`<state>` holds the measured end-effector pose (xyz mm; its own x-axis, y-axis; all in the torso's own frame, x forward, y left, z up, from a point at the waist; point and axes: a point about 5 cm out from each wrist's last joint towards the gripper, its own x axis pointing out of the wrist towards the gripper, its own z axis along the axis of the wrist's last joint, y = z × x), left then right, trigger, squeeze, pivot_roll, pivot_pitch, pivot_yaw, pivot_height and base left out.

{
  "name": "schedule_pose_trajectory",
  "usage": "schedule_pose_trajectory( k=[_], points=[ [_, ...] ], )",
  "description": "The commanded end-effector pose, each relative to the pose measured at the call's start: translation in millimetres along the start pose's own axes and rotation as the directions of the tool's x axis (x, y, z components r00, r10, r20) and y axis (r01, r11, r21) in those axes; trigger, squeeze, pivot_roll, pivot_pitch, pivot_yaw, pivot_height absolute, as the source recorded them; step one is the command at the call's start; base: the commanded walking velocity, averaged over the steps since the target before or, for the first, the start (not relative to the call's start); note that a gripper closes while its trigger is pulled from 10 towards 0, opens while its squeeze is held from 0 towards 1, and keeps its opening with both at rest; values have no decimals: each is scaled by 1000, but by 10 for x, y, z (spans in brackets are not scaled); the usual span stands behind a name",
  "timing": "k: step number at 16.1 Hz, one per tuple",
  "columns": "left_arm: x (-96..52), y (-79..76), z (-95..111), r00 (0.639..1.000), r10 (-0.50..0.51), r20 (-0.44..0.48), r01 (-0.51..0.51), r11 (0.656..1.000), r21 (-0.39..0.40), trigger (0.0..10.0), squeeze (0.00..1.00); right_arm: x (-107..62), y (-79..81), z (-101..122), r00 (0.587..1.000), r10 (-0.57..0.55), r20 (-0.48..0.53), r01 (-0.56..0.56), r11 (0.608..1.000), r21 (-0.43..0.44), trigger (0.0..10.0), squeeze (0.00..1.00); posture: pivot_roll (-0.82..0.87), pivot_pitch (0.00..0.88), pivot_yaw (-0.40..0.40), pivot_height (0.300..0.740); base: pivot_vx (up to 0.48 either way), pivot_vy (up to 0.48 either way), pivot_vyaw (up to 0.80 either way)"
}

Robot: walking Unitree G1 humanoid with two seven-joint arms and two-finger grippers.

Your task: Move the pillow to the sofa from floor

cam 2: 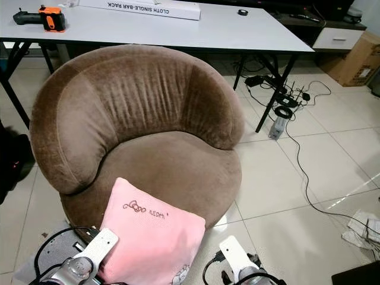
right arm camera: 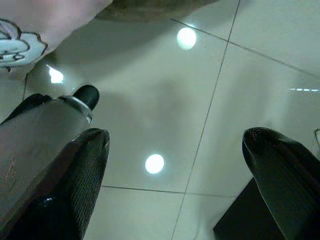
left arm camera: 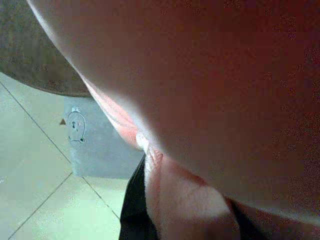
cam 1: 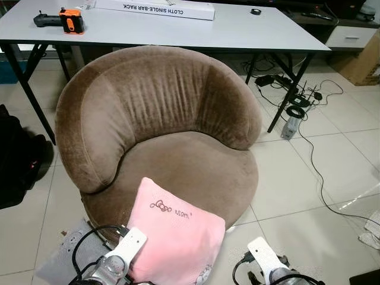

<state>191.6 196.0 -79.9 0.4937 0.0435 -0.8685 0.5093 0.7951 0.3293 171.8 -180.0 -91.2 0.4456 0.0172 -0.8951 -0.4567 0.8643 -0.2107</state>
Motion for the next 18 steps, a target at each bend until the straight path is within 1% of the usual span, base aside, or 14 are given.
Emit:
schedule_pose_trajectory(
  k=[1,4,6,7,8,9,10,11,12,13,14,15,16,18],
  points=[
    [5,-105,8,999,-36,-6,36,999,26,10000,0,-4,-63,5,1000,-22,0,22,1000,6,10000,349,26,22,-134,740,0,0,0],
    [0,-213,-61,997,-63,-34,65,997,38,10000,0,-9,-141,9,999,-22,-23,22,999,-29,10000,345,16,25,-141,740,0,0,0],
    [-2,-235,-66,997,-74,-35,77,994,78,10000,0,-12,-171,15,999,-34,-27,33,999,-40,10000,345,11,27,-137,740,0,0,0],
    [0,-241,-31,997,-80,-8,80,990,120,10000,0,-10,-162,18,999,-30,-29,28,997,-65,10000,345,15,27,-132,740,0,0,0],
    [1,-260,2,995,-96,9,93,986,139,10000,0,-8,-154,28,999,-29,-29,27,997,-72,10000,341,17,31,-134,740,0,0,0],
    [3,-266,26,995,-98,14,95,985,142,10000,0,-6,-160,54,999,-33,-24,31,998,-59,10000,341,19,33,-136,740,0,0,0],
    [7,-255,63,996,-91,19,88,991,99,10000,0,-4,-172,100,999,-39,-11,39,999,-36,10000,341,25,35,-136,740,0,0,0],
    [11,-232,98,996,-80,26,78,994,74,10000,0,1,-168,173,999,-41,24,41,999,22,10000,341,29,28,-125,740,0,0,0],
    [14,-188,178,997,-36,70,25,987,158,10000,0,3,-192,252,997,-61,47,52,984,168,10000,345,32,21,-114,740,0,0,0],
    [13,-167,213,996,-17,93,-3,977,211,10000,0,3,-216,296,996,-74,54,58,965,254,10000,345,32,22,-112,740,0,0,0],
    [13,-163,218,995,-22,93,0,973,230,10000,0,2,-239,353,994,-84,66,58,945,323,10000,337,31,21,-107,740,0,0,0],
    [12,-196,187,996,-27,89,6,973,232,10000,0,1,-248,385,994,-84,72,53,931,361,10000,325,31,21,-107,740,0,0,0],
    [5,-274,119,996,-35,82,15,973,232,10000,0,1,-254,418,994,-80,80,42,917,396,10000,314,32,21,-105,740,0,0,0],
    [-4,-345,58,996,-38,77,19,971,238,10000,0,2,-250,422,994,-77,80,38,915,401,10000,310,35,16,-104,740,0,0,0]
  ],
)
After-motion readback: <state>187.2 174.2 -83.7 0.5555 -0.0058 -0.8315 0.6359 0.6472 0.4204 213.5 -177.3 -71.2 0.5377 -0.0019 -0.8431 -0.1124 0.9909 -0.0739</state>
